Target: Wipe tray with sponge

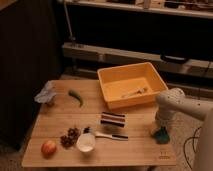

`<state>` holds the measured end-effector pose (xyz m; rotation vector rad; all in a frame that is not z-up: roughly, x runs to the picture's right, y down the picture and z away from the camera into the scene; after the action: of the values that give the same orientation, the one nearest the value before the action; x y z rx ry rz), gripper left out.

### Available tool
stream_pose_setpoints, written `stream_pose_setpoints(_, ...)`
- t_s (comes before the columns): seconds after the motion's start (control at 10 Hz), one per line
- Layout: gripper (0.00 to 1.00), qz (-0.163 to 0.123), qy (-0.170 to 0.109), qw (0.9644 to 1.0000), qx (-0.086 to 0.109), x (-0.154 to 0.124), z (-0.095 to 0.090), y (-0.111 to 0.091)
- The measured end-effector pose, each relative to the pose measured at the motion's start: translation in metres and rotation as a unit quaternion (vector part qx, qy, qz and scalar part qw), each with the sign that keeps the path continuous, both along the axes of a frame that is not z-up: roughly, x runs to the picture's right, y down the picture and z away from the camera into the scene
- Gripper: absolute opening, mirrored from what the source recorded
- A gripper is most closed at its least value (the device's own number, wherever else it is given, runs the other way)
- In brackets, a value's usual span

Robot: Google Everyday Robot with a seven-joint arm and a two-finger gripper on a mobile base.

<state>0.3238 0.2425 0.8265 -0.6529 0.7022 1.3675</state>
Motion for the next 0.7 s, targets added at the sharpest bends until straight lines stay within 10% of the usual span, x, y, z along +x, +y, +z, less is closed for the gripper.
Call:
stream_pose_setpoints(0.3,0.03,-0.003,-0.001,1.0,0.001,-0.0016,-0.0015,-0.0044)
stream_pose_setpoints(0.7,0.0,-0.005,-0.001,1.0,-0.002,-0.0022,0.0007,-0.0028)
